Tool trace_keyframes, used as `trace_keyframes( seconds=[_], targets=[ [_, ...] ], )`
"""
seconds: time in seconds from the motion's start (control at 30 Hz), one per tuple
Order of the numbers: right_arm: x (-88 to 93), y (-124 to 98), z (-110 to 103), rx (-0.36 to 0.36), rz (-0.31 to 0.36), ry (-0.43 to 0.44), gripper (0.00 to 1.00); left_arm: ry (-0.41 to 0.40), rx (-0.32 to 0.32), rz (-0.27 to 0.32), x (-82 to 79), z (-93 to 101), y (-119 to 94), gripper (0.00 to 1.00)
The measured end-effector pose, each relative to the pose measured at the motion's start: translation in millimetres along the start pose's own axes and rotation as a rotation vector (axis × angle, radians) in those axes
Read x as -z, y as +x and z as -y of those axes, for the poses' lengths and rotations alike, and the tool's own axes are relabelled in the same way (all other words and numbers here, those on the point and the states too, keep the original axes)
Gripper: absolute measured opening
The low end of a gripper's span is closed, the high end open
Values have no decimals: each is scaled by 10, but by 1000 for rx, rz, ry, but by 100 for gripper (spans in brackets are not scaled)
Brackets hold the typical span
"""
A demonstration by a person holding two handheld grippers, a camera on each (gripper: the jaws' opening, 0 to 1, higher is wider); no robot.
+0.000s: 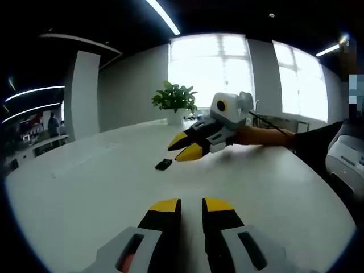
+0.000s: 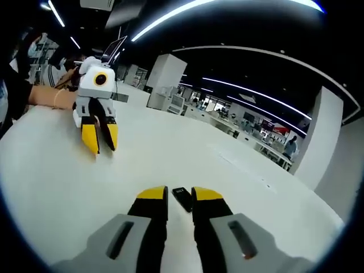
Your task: Snap the two parts of the plastic buckle together until the buckle closes and remains connected.
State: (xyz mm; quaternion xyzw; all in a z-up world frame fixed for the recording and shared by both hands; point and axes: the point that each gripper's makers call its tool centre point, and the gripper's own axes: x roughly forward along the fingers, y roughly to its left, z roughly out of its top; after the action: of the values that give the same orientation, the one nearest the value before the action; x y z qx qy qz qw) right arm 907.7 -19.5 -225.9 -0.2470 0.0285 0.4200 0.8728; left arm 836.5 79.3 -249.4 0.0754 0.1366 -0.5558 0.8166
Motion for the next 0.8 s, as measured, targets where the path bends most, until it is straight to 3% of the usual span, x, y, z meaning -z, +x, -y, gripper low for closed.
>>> trace_keyframes(
  seconds=[0.43,0.8],
  targets=[
    [-120,-120,108,32,28,38,16,49,-112,-19,-122,-144,-112,14],
    [-298,-245,199,68,69,47,16,59,-216,14,-352,-288,-314,14]
  ],
)
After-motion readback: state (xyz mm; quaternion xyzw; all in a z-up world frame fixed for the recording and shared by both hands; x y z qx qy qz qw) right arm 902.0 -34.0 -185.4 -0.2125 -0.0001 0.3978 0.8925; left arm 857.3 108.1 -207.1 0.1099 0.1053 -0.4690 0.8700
